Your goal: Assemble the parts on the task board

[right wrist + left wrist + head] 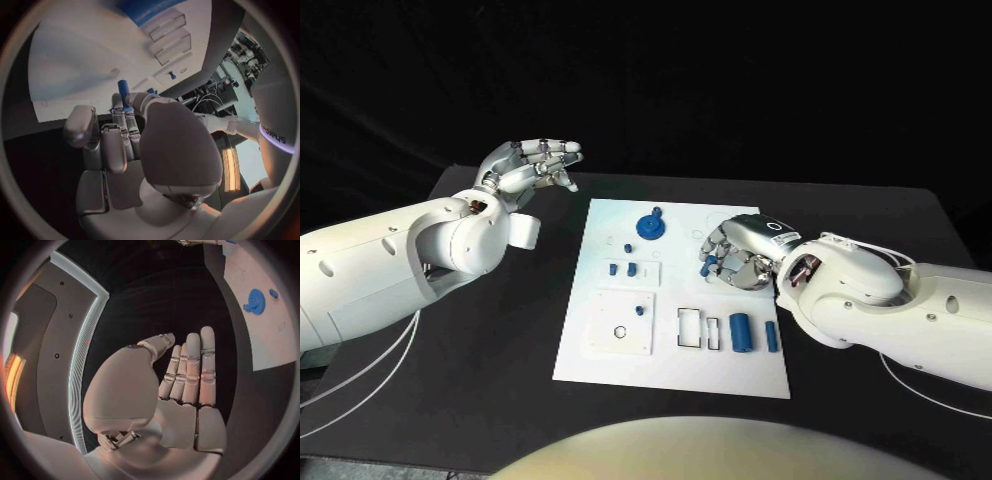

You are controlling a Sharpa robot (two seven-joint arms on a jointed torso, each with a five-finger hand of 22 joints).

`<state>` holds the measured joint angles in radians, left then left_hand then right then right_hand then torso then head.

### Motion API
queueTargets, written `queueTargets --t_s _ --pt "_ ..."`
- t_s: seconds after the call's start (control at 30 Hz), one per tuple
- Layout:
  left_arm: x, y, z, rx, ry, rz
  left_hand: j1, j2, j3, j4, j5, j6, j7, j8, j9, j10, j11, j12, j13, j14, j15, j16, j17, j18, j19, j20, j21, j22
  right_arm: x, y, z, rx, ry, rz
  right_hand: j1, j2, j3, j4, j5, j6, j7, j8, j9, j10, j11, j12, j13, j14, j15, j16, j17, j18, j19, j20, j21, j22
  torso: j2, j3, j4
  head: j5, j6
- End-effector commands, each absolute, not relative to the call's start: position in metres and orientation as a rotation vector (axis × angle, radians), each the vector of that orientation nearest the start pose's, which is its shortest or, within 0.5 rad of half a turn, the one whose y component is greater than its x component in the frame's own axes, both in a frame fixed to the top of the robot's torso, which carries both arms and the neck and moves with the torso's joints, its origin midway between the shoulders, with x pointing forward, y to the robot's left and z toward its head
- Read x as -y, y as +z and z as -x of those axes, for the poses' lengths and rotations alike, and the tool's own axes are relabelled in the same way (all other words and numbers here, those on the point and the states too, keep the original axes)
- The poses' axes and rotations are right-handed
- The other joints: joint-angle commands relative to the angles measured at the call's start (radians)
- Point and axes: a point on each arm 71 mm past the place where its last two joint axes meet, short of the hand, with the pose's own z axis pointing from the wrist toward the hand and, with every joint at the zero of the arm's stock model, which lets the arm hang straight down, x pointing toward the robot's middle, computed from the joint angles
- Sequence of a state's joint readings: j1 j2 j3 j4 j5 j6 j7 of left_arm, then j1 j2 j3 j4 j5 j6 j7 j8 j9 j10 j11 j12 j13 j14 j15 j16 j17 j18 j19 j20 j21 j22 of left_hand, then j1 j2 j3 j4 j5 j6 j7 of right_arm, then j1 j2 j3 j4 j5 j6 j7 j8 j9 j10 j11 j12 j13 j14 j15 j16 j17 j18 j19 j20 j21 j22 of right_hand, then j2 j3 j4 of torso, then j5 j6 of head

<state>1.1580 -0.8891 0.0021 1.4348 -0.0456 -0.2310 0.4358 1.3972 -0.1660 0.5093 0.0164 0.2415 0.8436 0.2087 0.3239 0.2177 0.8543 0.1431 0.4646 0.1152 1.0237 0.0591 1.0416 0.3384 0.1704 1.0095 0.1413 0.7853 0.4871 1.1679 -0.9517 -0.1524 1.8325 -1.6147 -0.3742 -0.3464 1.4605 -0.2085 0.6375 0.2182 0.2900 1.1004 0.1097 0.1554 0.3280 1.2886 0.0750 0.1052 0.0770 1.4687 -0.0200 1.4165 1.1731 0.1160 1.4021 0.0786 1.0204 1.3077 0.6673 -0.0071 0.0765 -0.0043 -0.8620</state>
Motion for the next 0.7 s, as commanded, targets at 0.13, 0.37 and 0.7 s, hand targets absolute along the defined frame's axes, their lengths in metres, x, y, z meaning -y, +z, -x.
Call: queueTargets --t_s 0.13,0.37,0.7 --pt "-0.255 -0.184 -0.501 -1.355 -1.545 1.08 -0.001 0.006 0.0 -0.007 0.004 -0.005 0.0 0.006 0.002 -0.008 0.003 0.005 -0.002 -0.005 0.0 0.006 -0.002 0.013 -0.008 -0.001 0.006 0.002 0.161 -0.188 -0.391 -1.639 0.673 0.224 -0.004 -0.014 0.007 -0.004 0.0 0.003 0.005 0.091 0.108 0.032 -0.027 -0.007 0.002 0.028 -0.007 0.004 0.0 -0.017 0.0 -0.004 0.005 0.085 0.001 0.0006 0.001 0.001 0.002" --pt "-0.253 -0.185 -0.501 -1.358 -1.549 1.079 -0.001 0.006 0.0 -0.007 0.004 -0.005 0.0 0.006 0.002 -0.008 0.003 0.005 -0.002 -0.005 0.0 0.006 -0.002 0.013 -0.008 -0.001 0.006 0.002 0.137 -0.18 -0.383 -1.61 0.757 0.257 -0.004 -0.014 0.008 -0.005 0.0 0.003 0.005 0.091 0.109 0.032 -0.027 -0.007 0.002 0.028 -0.007 0.004 0.0 -0.017 0.0 -0.004 0.004 0.085 0.001 -0.0003 0.0004 0.006 0.001" --pt "-0.249 -0.185 -0.502 -1.363 -1.56 1.077 -0.001 0.006 0.0 -0.007 0.004 -0.005 0.0 0.006 0.002 -0.008 0.003 0.005 -0.002 -0.005 0.0 0.006 -0.002 0.013 -0.008 -0.001 0.006 0.002 0.077 -0.198 -0.364 -1.63 0.928 0.342 -0.011 -0.019 0.007 -0.01 -0.001 0.0 0.006 0.095 0.116 0.033 -0.026 -0.009 0.001 0.027 -0.007 0.001 -0.006 -0.015 -0.004 -0.004 -0.009 0.082 0.002 -0.0001 0.002 0.018 -0.001"
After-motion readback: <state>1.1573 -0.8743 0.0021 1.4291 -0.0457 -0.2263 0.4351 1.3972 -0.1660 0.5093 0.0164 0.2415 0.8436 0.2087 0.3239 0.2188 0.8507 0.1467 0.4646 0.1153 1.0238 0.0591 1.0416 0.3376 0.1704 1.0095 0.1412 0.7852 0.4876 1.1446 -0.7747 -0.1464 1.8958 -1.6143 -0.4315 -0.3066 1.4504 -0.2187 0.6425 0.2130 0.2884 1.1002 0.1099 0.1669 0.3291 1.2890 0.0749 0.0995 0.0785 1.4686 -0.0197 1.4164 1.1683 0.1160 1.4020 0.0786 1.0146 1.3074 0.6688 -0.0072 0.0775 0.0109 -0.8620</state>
